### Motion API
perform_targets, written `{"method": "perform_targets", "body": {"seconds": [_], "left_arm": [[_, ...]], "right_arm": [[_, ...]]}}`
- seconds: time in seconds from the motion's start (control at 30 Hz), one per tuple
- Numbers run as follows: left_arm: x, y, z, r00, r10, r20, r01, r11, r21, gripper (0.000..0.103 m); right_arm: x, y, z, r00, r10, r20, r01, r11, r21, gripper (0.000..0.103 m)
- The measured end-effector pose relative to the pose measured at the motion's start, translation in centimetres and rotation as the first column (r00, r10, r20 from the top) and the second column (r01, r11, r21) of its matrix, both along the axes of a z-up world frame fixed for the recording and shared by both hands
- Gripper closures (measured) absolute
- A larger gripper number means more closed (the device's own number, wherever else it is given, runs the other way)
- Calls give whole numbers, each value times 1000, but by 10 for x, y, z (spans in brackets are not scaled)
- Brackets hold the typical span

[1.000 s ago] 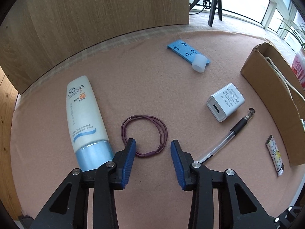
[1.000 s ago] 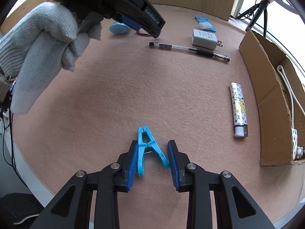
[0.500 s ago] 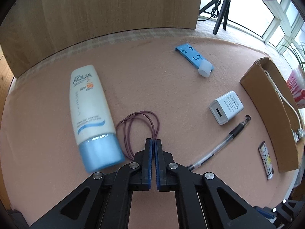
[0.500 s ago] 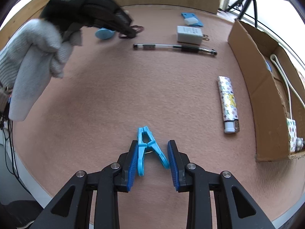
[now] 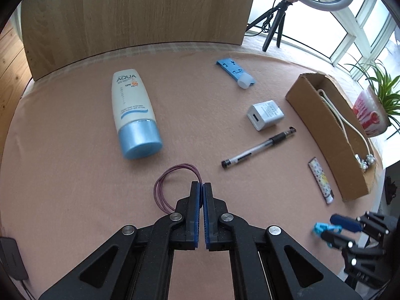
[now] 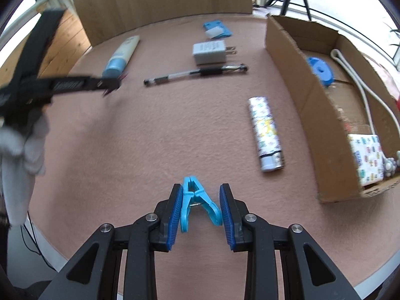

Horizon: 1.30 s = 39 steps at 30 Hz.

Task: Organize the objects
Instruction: 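Carry the clothespin and hair ties over the box with both grippers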

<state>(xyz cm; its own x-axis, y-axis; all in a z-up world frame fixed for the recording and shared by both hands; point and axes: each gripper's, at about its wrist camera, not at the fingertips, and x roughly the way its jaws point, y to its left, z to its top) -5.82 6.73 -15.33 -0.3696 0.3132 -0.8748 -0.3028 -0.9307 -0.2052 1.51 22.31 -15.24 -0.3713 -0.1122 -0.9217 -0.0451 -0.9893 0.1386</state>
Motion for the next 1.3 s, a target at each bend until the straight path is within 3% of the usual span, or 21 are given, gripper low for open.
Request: {"method": "perform_targets", "body": {"seconds": [0.3,0.57,0.9,1.3], "left_arm": [[32,20,27,998,-36,-42,37,999,19,101],[43,64,65,988,-107,-113,113,993,42,101],[34,132,92,968,-185,-167,198,978,61,101],[5,202,99,956,-241,-165,256,963,79,101]], "right_arm": [[-3,18,24,997,-37,-62,38,999,9,76],[-8,41,54,988,-70,-141,75,997,27,76],[-1,88,79,968,-147,-204,159,986,45,76],[3,143,75,952,-231,-202,246,968,51,76]]}}
